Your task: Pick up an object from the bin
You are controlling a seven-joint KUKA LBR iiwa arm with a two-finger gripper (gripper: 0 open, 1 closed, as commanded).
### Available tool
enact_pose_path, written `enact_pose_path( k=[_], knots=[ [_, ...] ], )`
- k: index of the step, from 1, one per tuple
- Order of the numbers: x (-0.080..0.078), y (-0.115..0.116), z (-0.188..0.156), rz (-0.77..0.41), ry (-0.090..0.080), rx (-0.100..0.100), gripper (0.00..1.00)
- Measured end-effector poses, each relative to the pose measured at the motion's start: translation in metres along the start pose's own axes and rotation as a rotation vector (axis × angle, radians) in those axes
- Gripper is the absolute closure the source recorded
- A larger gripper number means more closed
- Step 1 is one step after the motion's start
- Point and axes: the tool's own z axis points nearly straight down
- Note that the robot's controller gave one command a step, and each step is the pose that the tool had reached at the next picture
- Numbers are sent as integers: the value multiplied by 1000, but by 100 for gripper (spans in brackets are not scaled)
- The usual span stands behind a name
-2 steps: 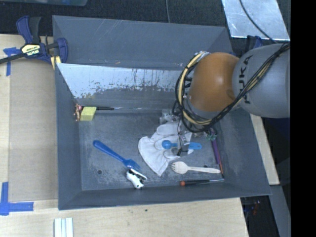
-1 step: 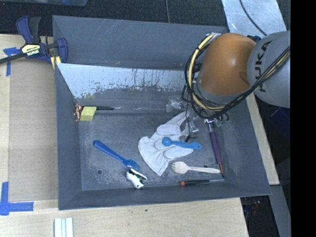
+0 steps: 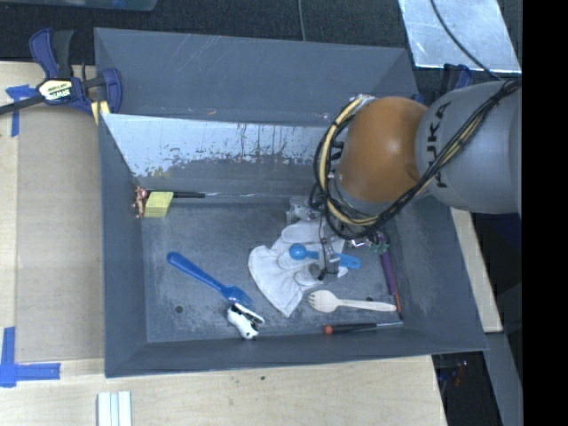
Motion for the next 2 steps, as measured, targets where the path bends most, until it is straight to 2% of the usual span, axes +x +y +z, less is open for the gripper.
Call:
enact_pose_path(
  k=[1, 2],
  knots=[
    [-24, 15, 3, -250, -19, 9, 0],
    [-3, -1, -2, -11, -8, 2, 100]
  ],
)
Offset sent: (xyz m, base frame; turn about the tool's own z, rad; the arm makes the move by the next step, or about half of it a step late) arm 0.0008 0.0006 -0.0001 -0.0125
